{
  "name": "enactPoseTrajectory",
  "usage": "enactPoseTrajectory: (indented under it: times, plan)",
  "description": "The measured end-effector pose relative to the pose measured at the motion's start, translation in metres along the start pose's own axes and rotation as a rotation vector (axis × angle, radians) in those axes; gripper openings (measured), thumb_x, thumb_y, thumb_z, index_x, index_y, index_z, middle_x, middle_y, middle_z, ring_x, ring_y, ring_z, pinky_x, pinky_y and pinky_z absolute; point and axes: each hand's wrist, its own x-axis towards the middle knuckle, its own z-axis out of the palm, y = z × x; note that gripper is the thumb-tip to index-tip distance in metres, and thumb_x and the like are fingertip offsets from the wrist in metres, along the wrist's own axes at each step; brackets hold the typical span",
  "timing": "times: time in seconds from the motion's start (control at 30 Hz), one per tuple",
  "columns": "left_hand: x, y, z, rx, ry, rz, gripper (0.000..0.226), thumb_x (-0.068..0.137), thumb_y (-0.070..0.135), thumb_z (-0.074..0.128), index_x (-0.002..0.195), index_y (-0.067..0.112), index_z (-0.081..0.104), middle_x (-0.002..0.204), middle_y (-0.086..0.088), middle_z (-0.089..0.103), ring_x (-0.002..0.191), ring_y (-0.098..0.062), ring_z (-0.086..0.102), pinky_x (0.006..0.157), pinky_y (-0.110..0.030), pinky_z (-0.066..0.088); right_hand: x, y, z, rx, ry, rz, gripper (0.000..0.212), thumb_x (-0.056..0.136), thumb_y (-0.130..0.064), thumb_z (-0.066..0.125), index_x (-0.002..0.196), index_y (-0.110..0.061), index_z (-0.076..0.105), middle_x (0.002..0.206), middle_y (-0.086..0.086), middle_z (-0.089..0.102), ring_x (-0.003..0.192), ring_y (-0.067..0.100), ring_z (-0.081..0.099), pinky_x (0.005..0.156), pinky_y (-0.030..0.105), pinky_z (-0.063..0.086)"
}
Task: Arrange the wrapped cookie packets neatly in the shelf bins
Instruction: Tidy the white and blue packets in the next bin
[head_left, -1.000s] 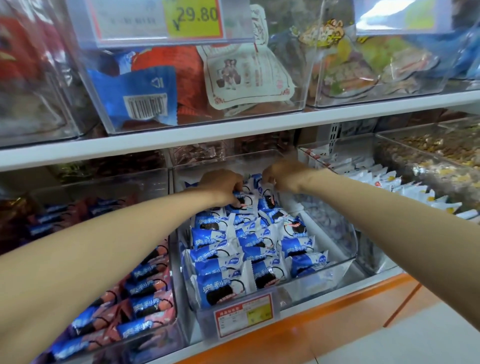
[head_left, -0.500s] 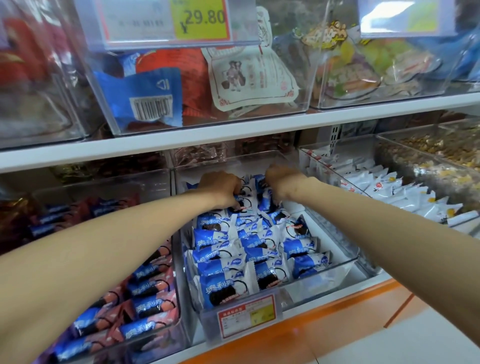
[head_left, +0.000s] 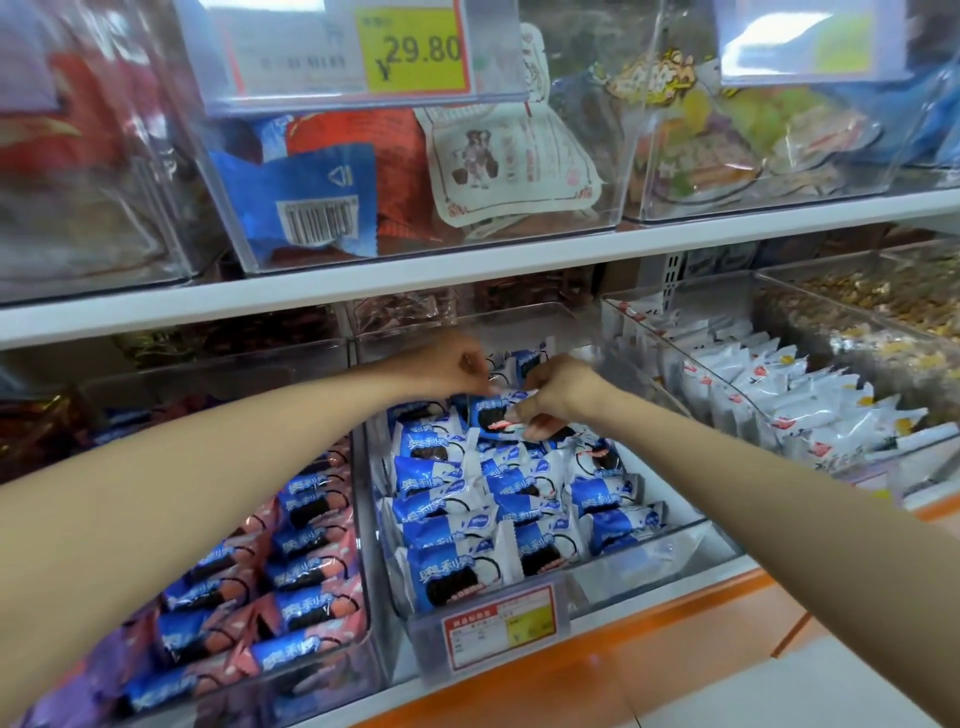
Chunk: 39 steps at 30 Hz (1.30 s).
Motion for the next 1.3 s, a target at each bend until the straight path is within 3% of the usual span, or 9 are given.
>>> enactPoseTrajectory:
  times: [0.07, 0.2, 0.33, 0.4, 0.5, 0.63, 0.83, 1.03, 1.3]
  plan:
    - [-0.002, 0.001, 0.007, 0.208, -0.037, -0.048, 0.027, 0.080, 0.039, 0.070, 0.097, 0.021, 0.060, 0.094, 0.006, 0.060, 0.089, -0.014, 0.057, 0.075, -0.028, 0.047, 0.003, 0.003, 0.009, 0.033, 0.021, 0.018, 0.055, 0.078, -0.008, 0.075, 0.123, 0.007, 0.047, 0.071, 0.018, 0.066, 0.051, 0.017, 0.064, 0.073, 0.037, 0.059]
    - [0.001, 0.003, 0.016, 0.475, 0.024, -0.075, 0.030, 0.078, 0.045, 0.070, 0.097, 0.022, 0.064, 0.102, 0.004, 0.066, 0.092, -0.015, 0.058, 0.067, -0.025, 0.037, 0.009, 0.003, 0.021, 0.026, 0.062, 0.014, 0.036, 0.075, -0.014, 0.078, 0.100, 0.004, 0.059, 0.083, 0.022, 0.068, 0.065, 0.024, 0.063, 0.081, 0.041, 0.057]
    - [0.003, 0.008, 0.016, 0.547, 0.018, -0.081, 0.030, 0.080, 0.044, 0.068, 0.099, 0.021, 0.064, 0.103, 0.001, 0.066, 0.093, -0.017, 0.058, 0.067, -0.025, 0.038, 0.016, 0.003, 0.010, -0.259, 0.036, 0.030, 0.037, 0.081, -0.038, 0.070, 0.062, -0.012, 0.052, 0.068, 0.004, 0.066, 0.052, 0.008, 0.057, 0.063, 0.020, 0.052]
    - [0.003, 0.007, 0.015, 0.561, 0.011, -0.073, 0.029, 0.081, 0.046, 0.066, 0.098, 0.022, 0.064, 0.102, 0.001, 0.066, 0.093, -0.017, 0.059, 0.068, -0.025, 0.041, 0.015, 0.000, -0.006, -0.318, 0.068, -0.012, 0.032, 0.084, -0.036, 0.068, 0.070, -0.009, 0.061, 0.069, 0.004, 0.066, 0.055, 0.009, 0.061, 0.059, 0.018, 0.050]
    - [0.000, 0.003, 0.012, 0.521, 0.007, -0.070, 0.031, 0.080, 0.048, 0.066, 0.099, 0.024, 0.063, 0.102, 0.004, 0.066, 0.093, -0.016, 0.059, 0.074, -0.027, 0.045, 0.019, -0.004, -0.035, -0.564, 0.284, -0.217, 0.015, 0.091, -0.020, 0.060, 0.100, -0.010, 0.068, 0.104, 0.009, 0.067, 0.094, 0.023, 0.064, 0.084, 0.030, 0.051]
    - [-0.004, 0.004, 0.011, 0.443, 0.074, 0.002, 0.031, 0.082, 0.042, 0.067, 0.103, 0.022, 0.057, 0.103, 0.006, 0.061, 0.092, -0.014, 0.055, 0.077, -0.028, 0.046, 0.035, -0.004, -0.051, -0.720, 0.238, -0.381, 0.035, 0.088, -0.005, 0.060, 0.121, -0.014, 0.061, 0.132, 0.009, 0.055, 0.120, 0.026, 0.053, 0.101, 0.036, 0.043]
    - [-0.002, 0.012, 0.015, 0.278, 0.133, 0.121, 0.018, 0.084, 0.039, 0.063, 0.089, 0.028, 0.051, 0.099, 0.008, 0.055, 0.092, -0.012, 0.050, 0.076, -0.028, 0.040, 0.024, -0.009, -0.045, -0.903, -0.065, -0.373, 0.031, 0.089, 0.001, 0.052, 0.115, -0.009, 0.065, 0.117, 0.009, 0.062, 0.106, 0.025, 0.059, 0.079, 0.028, 0.046]
    - [0.007, 0.015, 0.026, 0.450, 0.049, 0.075, 0.045, 0.080, 0.045, 0.067, 0.113, 0.021, 0.049, 0.127, 0.000, 0.045, 0.117, -0.019, 0.040, 0.084, -0.030, 0.033, 0.023, 0.017, -0.026, -1.154, -0.251, -0.291, 0.048, 0.090, -0.004, 0.053, 0.137, -0.012, 0.047, 0.133, 0.010, 0.053, 0.117, 0.027, 0.052, 0.097, 0.036, 0.045]
    - [0.001, 0.001, 0.028, 0.396, 0.010, 0.028, 0.044, 0.085, 0.042, 0.063, 0.117, 0.016, 0.048, 0.126, -0.003, 0.048, 0.112, -0.021, 0.046, 0.082, -0.029, 0.036, 0.045, 0.013, -0.020, -1.167, -0.325, -0.217, 0.056, 0.087, -0.018, 0.065, 0.138, -0.012, 0.044, 0.136, 0.009, 0.051, 0.122, 0.027, 0.049, 0.100, 0.036, 0.043]
